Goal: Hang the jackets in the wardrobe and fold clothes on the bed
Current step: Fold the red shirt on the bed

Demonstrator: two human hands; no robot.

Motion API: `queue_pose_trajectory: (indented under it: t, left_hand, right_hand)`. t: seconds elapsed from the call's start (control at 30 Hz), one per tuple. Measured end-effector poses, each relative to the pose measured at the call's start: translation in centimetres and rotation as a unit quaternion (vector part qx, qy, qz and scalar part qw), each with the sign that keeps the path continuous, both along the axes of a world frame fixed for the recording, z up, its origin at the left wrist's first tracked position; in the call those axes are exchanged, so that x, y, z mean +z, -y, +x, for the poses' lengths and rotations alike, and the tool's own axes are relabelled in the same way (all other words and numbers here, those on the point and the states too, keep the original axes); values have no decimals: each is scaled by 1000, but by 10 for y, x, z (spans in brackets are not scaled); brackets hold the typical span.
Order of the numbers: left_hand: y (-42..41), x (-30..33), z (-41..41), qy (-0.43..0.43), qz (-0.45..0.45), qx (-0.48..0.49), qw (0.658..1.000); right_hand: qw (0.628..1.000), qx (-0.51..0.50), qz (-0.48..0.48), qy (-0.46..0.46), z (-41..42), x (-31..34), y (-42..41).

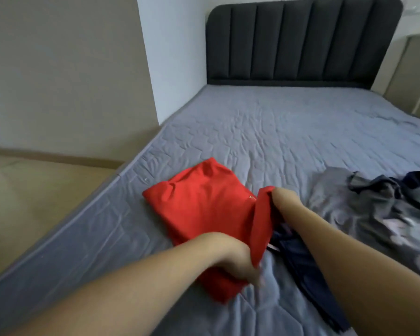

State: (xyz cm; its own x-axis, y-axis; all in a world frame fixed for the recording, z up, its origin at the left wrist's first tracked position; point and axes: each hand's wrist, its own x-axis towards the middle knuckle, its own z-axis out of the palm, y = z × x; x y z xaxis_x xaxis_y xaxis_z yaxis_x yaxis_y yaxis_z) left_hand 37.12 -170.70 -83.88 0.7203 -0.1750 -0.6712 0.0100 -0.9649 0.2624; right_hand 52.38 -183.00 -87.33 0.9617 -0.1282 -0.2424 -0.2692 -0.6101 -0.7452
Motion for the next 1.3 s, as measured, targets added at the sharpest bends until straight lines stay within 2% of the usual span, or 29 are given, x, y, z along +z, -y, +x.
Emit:
queue_pose_trajectory:
  t: [0.1,0.17,0.2,0.3,0.37,0.53,0.63,0.7,0.83,0.93,0.97,1.03,1.1,1.13,1.17,1.23,1.27,1.3]
  left_hand:
    - [-45,24,23,14,-79,107,991]
    - [-86,45,42,65,-67,125,988]
    - [-109,54,52,95,-42,128,986]
    - [-170,58,84,194,45,145,969]
    - [-198,40,104,241,39,190,951]
    - [-227,-45,140,273,14,326,905]
    - [-234,-68,153,327,11,361,873]
    - [-237,-71,161,328,-22,380,864]
    - [-238,-69,177,259,0,318,912]
    - [-230,-74,182,251,14,273,928]
    - [-228,-75,181,247,5,270,931]
    - [-228,-71,181,208,-57,272,938]
    - [-235,-55,186,200,-102,271,936]
    - [-239,-45,190,243,-63,261,932]
    - [-242,-36,195,316,19,237,919]
    - [-238,-26,199,452,194,165,855]
    - [-231,-27,195,486,223,136,834]
    - [-222,-32,190,500,218,120,830]
  right_hand:
    - [998,30,54,3,19,35,-27]
    - [990,44,134,30,28,51,-51]
    - [989,51,133,36,35,58,-65]
    - [993,81,17,82,59,67,-112]
    - [990,91,-37,97,74,62,-141]
    - [964,110,-198,138,113,6,-183]
    - [971,83,-169,149,130,-30,-192]
    - [976,55,-137,157,137,-45,-192]
    - [988,38,-95,116,148,-55,-187]
    - [974,124,-178,65,146,-51,-185]
    - [973,145,-174,38,145,-46,-182]
    - [979,175,-47,-93,149,-27,-169]
    - [956,197,78,-205,149,1,-152]
    - [947,195,123,-224,150,10,-145]
    - [948,182,147,-217,150,14,-141]
    - [969,127,135,-163,146,8,-143]
    - [982,95,110,-125,141,2,-147]
    - [990,74,80,-94,138,-5,-150]
